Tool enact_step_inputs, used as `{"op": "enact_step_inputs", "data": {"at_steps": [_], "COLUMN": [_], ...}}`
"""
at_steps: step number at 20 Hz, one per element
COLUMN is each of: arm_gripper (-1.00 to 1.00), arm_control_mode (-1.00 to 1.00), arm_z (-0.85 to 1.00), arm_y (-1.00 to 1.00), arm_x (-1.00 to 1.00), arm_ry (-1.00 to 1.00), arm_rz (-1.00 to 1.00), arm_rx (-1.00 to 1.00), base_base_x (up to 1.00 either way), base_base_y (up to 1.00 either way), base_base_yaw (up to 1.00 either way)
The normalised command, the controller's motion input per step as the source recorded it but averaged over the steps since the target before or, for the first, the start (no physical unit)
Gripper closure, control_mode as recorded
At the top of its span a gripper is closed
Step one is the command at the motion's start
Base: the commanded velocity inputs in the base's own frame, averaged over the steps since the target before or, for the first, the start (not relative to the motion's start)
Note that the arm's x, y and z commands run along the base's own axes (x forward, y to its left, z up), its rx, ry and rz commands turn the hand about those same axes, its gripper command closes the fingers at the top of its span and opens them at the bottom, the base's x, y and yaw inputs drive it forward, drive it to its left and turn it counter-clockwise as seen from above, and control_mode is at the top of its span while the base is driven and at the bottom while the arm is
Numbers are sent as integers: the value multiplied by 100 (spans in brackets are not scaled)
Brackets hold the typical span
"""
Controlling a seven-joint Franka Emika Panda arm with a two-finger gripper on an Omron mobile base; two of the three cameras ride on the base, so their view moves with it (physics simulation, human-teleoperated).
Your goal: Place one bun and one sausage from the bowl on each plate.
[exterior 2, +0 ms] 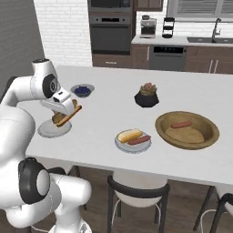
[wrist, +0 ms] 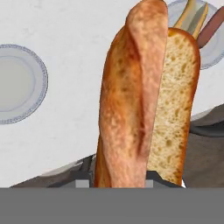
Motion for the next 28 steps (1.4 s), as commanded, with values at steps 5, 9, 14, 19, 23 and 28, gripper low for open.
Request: {"op": "enact_step_inputs", "data": {"at_steps": [5,9,14,19,23,28], "arm_gripper": [100,100,100,100,100,100], "arm_control_mode": [-100,-100,-100,-100,-100,-100], "arm_z": [-1,-47,-70,-75,-78,-66], "arm_y": [30,51,72,52,34,29], "arm_x": [35,90,87,90,65,41], "arm_ry": [8,19,20,26,12,0], "arm_rz": [0,0,0,0,0,0], "arm_rx": [1,5,3,4,1,0], "base_base_x": [14,0,0,0,0,0], "base_base_y": [37,0,0,0,0,0], "base_base_yaw": [0,0,0,0,0,0]}}
